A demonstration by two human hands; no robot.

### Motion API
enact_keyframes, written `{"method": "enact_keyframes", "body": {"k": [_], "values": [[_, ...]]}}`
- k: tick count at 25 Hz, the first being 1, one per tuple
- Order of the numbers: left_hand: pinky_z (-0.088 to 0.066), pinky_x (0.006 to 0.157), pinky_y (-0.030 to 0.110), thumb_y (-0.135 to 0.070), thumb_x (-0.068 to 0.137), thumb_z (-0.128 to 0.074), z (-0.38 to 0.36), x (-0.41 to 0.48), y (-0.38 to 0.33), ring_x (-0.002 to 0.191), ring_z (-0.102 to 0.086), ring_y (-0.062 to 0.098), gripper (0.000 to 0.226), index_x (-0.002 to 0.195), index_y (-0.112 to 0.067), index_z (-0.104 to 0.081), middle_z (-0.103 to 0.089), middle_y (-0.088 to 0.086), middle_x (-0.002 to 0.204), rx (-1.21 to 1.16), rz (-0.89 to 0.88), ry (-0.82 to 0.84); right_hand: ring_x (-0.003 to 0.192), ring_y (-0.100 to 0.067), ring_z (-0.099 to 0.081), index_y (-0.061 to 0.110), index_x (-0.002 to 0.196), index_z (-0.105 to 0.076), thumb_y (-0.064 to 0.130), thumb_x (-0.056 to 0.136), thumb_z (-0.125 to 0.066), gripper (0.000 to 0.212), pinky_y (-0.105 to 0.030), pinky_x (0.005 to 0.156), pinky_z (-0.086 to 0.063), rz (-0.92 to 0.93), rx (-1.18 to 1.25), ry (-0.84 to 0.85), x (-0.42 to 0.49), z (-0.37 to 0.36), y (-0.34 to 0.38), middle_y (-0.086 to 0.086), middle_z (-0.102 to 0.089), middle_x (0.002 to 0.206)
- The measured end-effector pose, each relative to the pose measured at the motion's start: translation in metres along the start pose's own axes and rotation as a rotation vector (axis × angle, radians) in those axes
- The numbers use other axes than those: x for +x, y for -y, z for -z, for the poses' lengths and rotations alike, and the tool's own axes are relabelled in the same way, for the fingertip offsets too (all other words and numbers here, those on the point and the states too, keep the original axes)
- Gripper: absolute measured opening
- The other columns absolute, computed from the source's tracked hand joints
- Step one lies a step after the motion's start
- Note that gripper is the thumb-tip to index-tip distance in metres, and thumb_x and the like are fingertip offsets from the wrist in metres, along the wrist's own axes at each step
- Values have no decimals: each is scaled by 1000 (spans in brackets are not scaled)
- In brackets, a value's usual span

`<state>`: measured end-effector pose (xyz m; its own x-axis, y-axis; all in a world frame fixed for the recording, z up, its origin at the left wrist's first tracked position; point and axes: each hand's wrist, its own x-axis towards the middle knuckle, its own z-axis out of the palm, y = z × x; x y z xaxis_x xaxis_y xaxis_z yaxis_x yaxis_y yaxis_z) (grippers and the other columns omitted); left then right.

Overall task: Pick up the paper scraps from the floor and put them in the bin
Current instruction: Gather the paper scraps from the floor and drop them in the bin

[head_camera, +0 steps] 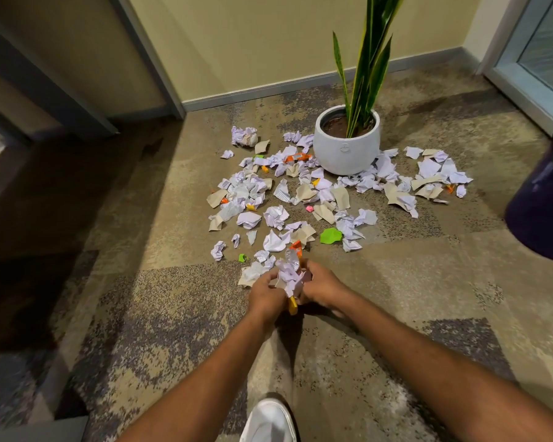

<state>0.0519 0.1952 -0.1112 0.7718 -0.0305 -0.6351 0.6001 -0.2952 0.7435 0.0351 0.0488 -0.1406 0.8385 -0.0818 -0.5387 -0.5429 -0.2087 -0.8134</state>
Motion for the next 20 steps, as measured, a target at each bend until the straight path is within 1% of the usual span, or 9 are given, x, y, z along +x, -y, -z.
{"method": "enact_keyframes", "body": {"k": [3, 6, 9, 12, 13, 16, 17, 18, 20], "values": [[-54, 79, 44, 12, 88, -61, -13, -6, -15, 98, -68, 34, 49, 129, -14, -71, -74, 25, 121, -31, -38, 34, 105, -21, -72, 26, 151, -56, -21, 67, -71, 98, -38, 79, -67, -1, 108, -35, 0, 13, 1, 1, -75, 113], [-54, 77, 42, 8, 88, -69, -26, -11, -31, 98, -69, 33, 48, 130, -17, -71, -76, 20, 120, -39, -74, 74, 105, -25, -74, 27, 148, -59, -19, 68, -70, 93, -48, 84, -68, 33, 175, -84, -3, 33, 4, 4, -77, 110], [-62, 87, 52, 5, 91, -65, -43, -14, -53, 111, -73, 39, 46, 130, -19, -70, -75, 15, 120, -13, -89, 108, 99, -18, -73, 30, 146, -60, -6, 68, -76, 87, -38, 76, -68, 60, 213, -157, -12, 58, 15, 15, -74, 103], [-64, 92, 52, 7, 93, -59, -69, -16, -77, 115, -71, 34, 52, 137, -19, -67, -69, 14, 133, 24, -128, 138, 103, -22, -75, 28, 145, -61, -9, 64, -80, 91, -44, 84, -68, 109, 223, -233, -22, 89, 22, 6, -78, 112], [-64, 90, 49, 10, 93, -55, -78, -18, -84, 117, -70, 33, 58, 142, -19, -63, -66, 13, 138, 28, -138, 155, 102, -22, -75, 28, 142, -62, -13, 65, -79, 89, -44, 81, -68, 122, 214, -259, -26, 101, 24, 5, -78, 110], [-59, 69, 39, 12, 89, -50, -107, -26, -106, 116, -68, 34, 63, 144, -19, -61, -62, 18, 145, 59, -191, 187, 96, -12, -70, 27, 147, -57, -16, 68, -76, 92, -22, 63, -60, 138, 170, -317, -43, 139, 35, 13, -71, 105], [-54, 64, 36, 12, 89, -50, -118, -29, -114, 110, -68, 34, 62, 142, -19, -62, -63, 22, 143, 59, -214, 205, 97, -10, -69, 26, 150, -55, -16, 70, -76, 94, -22, 65, -59, 141, 161, -340, -49, 153, 39, 15, -68, 106], [-52, 62, 33, 11, 89, -51, -130, -33, -123, 103, -68, 33, 61, 141, -19, -62, -65, 23, 140, 53, -234, 234, 100, -14, -70, 22, 151, -54, -17, 70, -76, 92, -26, 71, -61, 149, 160, -365, -54, 169, 43, 12, -68, 109], [-54, 63, 33, 10, 90, -54, -154, -43, -146, 97, -68, 29, 60, 141, -22, -63, -69, 20, 134, 41, -275, 300, 108, -28, -72, 16, 148, -57, -20, 71, -73, 87, -40, 84, -64, 185, 179, -416, -68, 200, 51, -3, -73, 115]]}}
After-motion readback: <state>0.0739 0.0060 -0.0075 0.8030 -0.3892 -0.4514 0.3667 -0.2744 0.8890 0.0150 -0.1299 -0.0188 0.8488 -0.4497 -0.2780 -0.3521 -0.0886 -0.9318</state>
